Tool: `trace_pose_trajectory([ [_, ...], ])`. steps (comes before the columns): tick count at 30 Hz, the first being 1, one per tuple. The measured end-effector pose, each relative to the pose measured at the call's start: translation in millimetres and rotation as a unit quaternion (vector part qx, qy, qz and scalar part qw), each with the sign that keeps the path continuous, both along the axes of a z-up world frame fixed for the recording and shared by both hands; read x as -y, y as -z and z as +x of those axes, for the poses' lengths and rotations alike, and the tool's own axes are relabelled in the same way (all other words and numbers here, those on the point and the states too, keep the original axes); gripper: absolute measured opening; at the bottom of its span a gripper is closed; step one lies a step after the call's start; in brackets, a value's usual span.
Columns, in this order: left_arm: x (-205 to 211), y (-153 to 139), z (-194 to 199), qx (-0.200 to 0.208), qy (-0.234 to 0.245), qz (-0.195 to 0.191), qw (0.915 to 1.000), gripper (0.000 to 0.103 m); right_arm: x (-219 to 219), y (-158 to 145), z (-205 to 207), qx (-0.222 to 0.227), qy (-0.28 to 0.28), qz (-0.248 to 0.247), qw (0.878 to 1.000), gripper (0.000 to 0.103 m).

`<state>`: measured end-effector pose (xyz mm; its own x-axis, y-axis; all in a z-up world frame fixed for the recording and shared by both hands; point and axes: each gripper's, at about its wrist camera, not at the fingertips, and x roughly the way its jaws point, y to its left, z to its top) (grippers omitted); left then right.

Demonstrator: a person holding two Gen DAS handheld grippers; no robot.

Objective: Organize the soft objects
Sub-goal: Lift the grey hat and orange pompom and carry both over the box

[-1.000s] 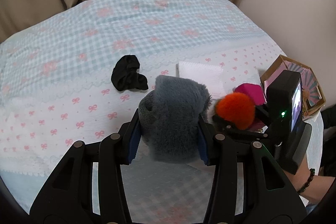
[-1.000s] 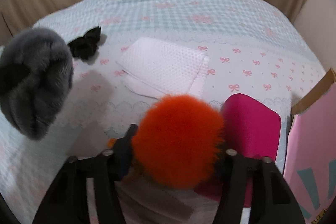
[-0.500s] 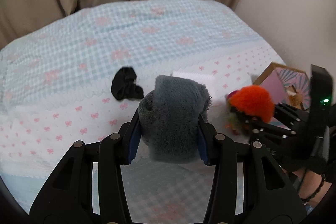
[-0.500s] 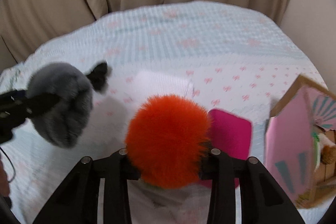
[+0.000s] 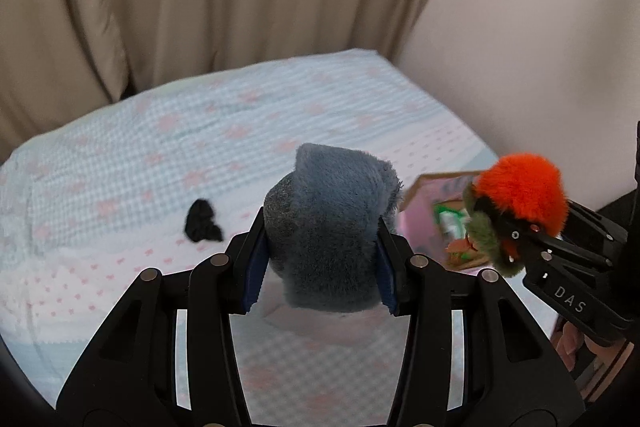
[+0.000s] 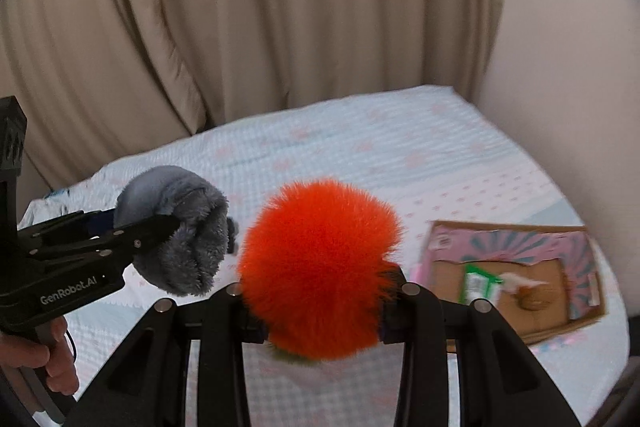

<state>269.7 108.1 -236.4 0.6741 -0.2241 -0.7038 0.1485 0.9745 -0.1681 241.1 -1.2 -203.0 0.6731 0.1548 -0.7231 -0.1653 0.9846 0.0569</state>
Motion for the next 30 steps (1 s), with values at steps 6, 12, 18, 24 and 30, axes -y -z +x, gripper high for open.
trace_pose_trajectory([
  [6,60,-37,-9,0.004,0.022,-0.007,0.9997,0.042,60,-48,-22,0.011,0.053,-0.002,0.999,0.034],
  [12,130,-52,-12,-0.001,0.033,-0.01,0.9994,0.042,132,-73,-31,0.005,0.084,-0.01,0.996,0.034],
  [18,204,-41,-4,-0.025,0.039,0.002,0.9989,0.042,205,-73,-24,-0.019,0.097,-0.011,0.995,0.034],
  [24,272,-4,21,-0.063,0.039,0.01,0.9972,0.042,265,-45,3,-0.063,0.097,-0.007,0.993,0.034],
  [30,322,47,59,-0.105,0.034,0.022,0.9936,0.042,303,-1,46,-0.113,0.083,-0.003,0.99,0.034],
])
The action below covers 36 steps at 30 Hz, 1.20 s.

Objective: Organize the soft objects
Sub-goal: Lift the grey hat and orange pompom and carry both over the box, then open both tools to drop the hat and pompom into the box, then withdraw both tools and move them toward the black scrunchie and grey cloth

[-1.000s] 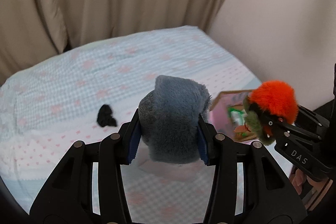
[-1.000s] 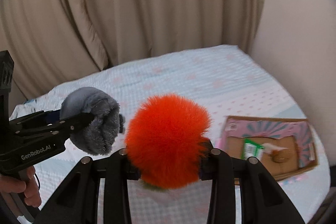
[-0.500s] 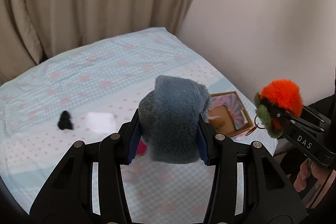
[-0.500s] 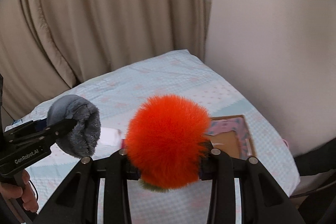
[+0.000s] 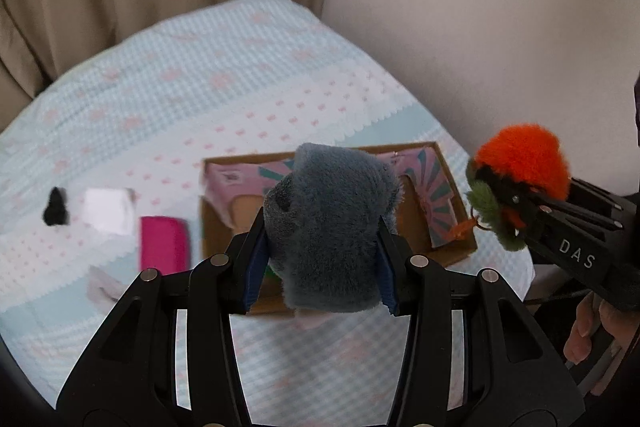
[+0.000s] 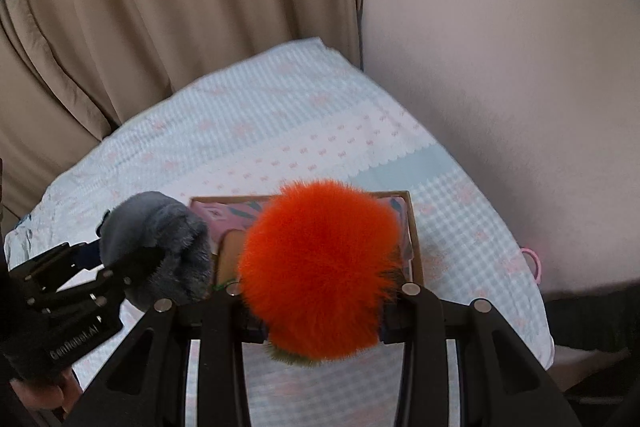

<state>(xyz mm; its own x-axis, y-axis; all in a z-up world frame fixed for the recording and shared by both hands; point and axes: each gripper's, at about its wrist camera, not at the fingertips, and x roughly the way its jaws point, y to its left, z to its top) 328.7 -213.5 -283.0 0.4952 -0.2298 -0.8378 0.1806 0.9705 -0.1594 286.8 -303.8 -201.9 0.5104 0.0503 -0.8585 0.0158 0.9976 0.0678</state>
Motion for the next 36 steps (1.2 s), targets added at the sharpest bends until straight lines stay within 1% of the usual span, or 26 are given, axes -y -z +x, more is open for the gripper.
trace_pose_trajectory([
  [4,19,38,22,-0.034,0.0,0.013,0.9993,0.042,22,38,31,-0.035,-0.01,0.011,0.999,0.034],
  [7,30,66,33,-0.066,0.002,0.027,0.9975,0.042,37,61,46,-0.064,-0.012,0.022,0.998,0.034],
  [8,33,76,36,-0.077,0.003,0.032,0.9965,0.042,40,73,51,-0.08,-0.012,0.03,0.996,0.034],
  [11,38,95,43,-0.098,0.002,0.045,0.9941,0.042,49,95,62,-0.105,-0.008,0.041,0.994,0.034],
  [14,40,105,46,-0.114,0.001,0.051,0.9922,0.044,54,106,69,-0.112,-0.007,0.053,0.992,0.036],
  [16,43,106,47,-0.119,0.003,0.064,0.9909,0.056,54,109,72,-0.116,-0.01,0.058,0.992,0.04],
  [17,44,105,48,-0.121,0.004,0.071,0.9901,0.069,54,111,74,-0.116,-0.011,0.066,0.991,0.044],
  [18,45,102,48,-0.119,0.001,0.079,0.9897,0.087,55,111,76,-0.115,-0.012,0.073,0.991,0.051],
  [19,43,100,50,-0.115,-0.004,0.088,0.9895,0.095,56,112,77,-0.115,-0.013,0.079,0.99,0.073],
  [20,42,98,50,-0.109,-0.006,0.093,0.9897,0.102,56,113,80,-0.115,-0.011,0.083,0.99,0.098],
  [21,42,96,49,-0.108,-0.005,0.093,0.9898,0.102,57,113,80,-0.115,-0.009,0.087,0.99,0.103],
  [23,39,95,50,-0.116,-0.005,0.09,0.9891,0.102,58,112,79,-0.116,-0.003,0.094,0.989,0.103],
  [27,35,89,46,-0.119,-0.004,0.087,0.9891,0.102,58,110,75,-0.111,-0.005,0.083,0.99,0.103],
  [32,30,77,41,-0.112,-0.008,0.073,0.9909,0.102,58,101,72,-0.098,-0.008,0.083,0.992,0.103],
  [36,27,59,33,-0.102,-0.008,0.062,0.9928,0.102,53,88,66,-0.09,-0.014,0.067,0.994,0.103],
])
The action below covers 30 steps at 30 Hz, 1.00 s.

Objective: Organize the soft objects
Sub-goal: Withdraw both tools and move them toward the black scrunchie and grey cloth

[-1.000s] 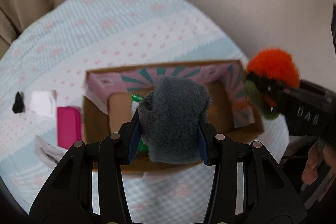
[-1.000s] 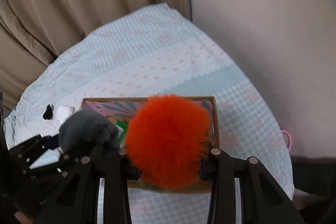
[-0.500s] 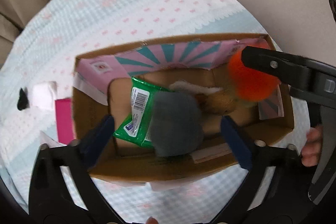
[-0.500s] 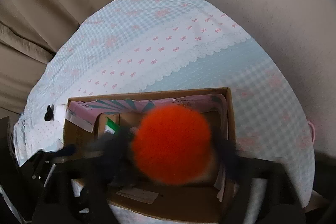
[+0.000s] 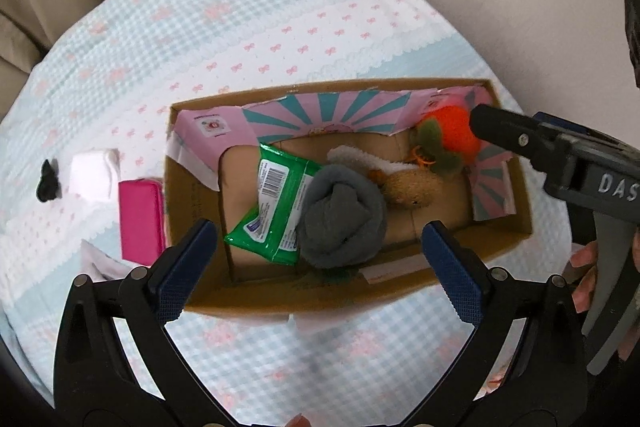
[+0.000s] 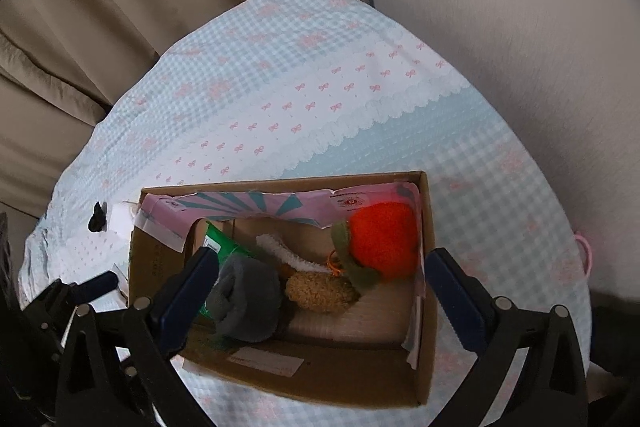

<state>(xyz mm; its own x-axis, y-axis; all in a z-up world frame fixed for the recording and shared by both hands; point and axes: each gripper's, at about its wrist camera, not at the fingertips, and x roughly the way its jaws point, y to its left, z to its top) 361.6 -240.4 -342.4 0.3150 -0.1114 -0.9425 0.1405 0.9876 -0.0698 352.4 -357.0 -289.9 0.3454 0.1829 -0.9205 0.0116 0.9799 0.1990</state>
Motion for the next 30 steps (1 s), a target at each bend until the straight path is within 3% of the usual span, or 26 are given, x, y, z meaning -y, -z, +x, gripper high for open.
trace_pose_trajectory([
  [7,-17,-61,-30,0.056,0.0,-0.008,0.9984,0.102,-13,-51,-25,0.04,-0.007,-0.021,0.999,0.103],
  [16,-63,-161,-92,0.147,-0.017,0.004,0.989,0.102,-62,-168,-94,0.142,0.004,-0.05,0.989,0.103],
  [20,-97,-201,-127,0.183,-0.028,-0.01,0.9827,0.102,-92,-211,-129,0.178,0.012,-0.076,0.981,0.103],
  [25,-138,-232,-168,0.227,-0.038,-0.024,0.973,0.102,-131,-248,-170,0.23,0.006,-0.093,0.969,0.103],
  [30,-180,-251,-210,0.263,-0.051,-0.006,0.9634,0.102,-161,-263,-200,0.246,0.012,-0.081,0.966,0.103],
])
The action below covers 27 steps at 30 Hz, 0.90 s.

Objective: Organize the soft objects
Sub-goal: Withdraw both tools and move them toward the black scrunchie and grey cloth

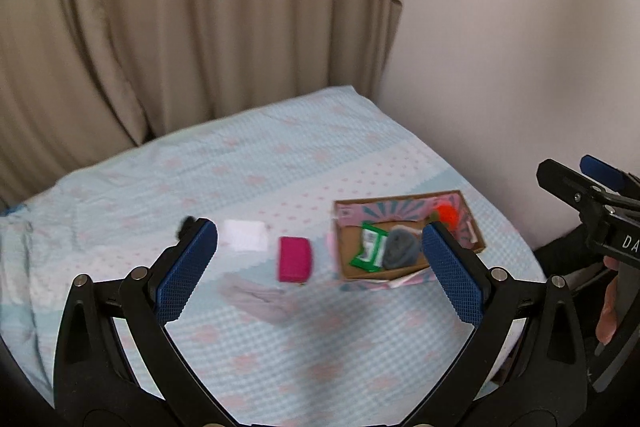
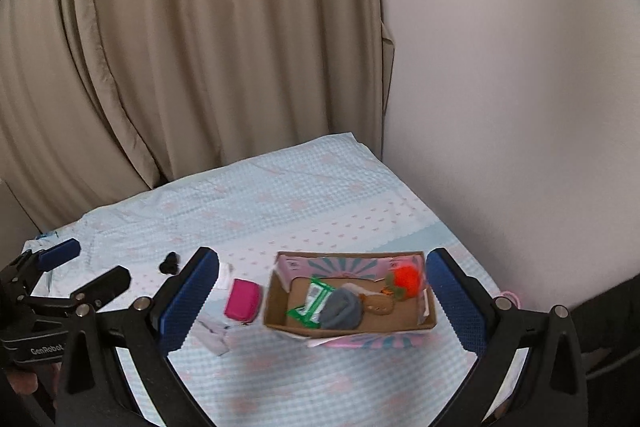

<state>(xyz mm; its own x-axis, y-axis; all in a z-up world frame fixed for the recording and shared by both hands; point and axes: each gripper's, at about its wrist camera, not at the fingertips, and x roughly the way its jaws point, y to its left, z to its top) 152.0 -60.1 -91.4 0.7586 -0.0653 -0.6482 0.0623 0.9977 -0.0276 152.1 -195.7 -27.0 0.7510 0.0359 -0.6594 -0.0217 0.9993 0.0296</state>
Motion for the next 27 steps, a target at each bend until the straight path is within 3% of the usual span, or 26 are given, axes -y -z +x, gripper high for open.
trace_pose_trajectory([
  [6,-45,-7,-32,0.017,-0.008,0.0,0.9998,0.102,-36,-1,-22,0.007,0.003,0.011,1.0,0.103],
  [16,-117,6,-42,-0.001,-0.001,-0.01,0.9999,0.102,-96,10,-32,-0.001,0.01,0.019,1.0,0.103],
  [21,-155,30,-25,-0.029,0.008,-0.015,0.9994,0.102,-127,28,-25,-0.009,0.013,0.014,1.0,0.103],
  [27,-202,77,16,-0.047,0.015,-0.004,0.9988,0.102,-161,74,-9,-0.027,0.021,0.032,0.999,0.103],
])
